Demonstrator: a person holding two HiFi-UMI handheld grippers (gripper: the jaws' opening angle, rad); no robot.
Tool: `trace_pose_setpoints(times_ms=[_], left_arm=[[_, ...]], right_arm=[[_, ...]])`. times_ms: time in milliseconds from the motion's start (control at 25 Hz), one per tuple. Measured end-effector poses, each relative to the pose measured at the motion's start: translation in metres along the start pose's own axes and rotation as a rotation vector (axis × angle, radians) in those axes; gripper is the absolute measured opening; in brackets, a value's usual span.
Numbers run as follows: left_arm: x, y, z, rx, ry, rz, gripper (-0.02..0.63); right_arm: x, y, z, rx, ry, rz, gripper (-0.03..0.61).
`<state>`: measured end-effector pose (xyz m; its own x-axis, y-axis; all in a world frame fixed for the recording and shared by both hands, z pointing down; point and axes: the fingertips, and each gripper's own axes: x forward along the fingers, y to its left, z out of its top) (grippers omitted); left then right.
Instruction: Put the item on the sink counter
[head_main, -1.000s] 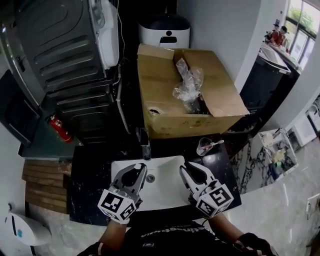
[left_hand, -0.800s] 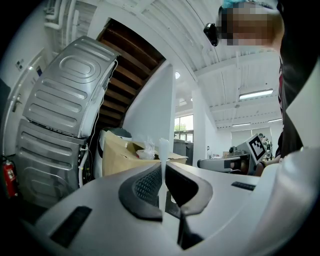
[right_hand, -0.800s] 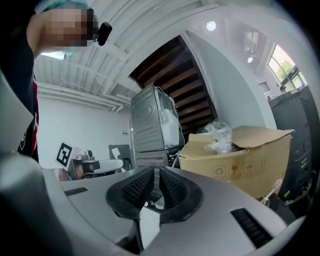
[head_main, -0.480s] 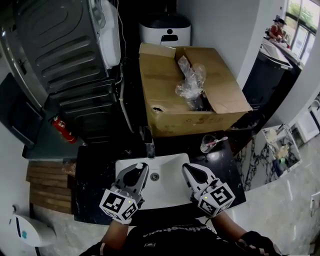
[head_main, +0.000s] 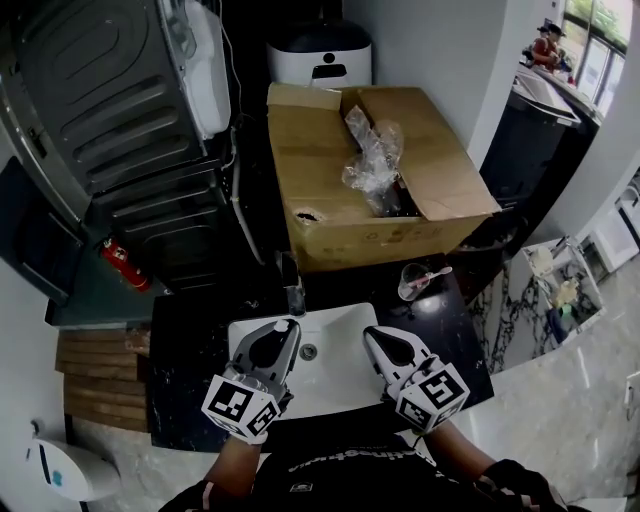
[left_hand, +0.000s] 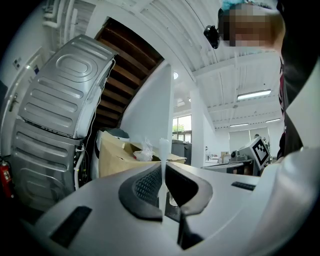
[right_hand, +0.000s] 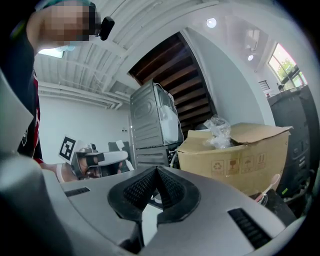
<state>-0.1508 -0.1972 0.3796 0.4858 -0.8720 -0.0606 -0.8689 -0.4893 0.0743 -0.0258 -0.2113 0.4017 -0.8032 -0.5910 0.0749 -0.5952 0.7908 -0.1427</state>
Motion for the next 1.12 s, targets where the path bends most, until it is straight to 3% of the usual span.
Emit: trace_pose_setpoints(times_ms=[280,600,1120], left_arm=[[0.04,-0.013,0.003,-0.003,-0.011,-0.049,0.031],[0.105,-0.048,-0.002,-0.012,-0.014,-0.175,0.031],[0.228,-0.1,-0.046,-0.01,0.03,-0.355,0.031]], right_arm=[[-0.014,-0.024,0.001,0.024,-0.031,-0.039,0.037],[-0.047,-0.063,-0.013,0.067,-0.007,-0.16,0.037],[-0.082,-0.1,-0.032,0.109,0.056,-0.243,0.037]])
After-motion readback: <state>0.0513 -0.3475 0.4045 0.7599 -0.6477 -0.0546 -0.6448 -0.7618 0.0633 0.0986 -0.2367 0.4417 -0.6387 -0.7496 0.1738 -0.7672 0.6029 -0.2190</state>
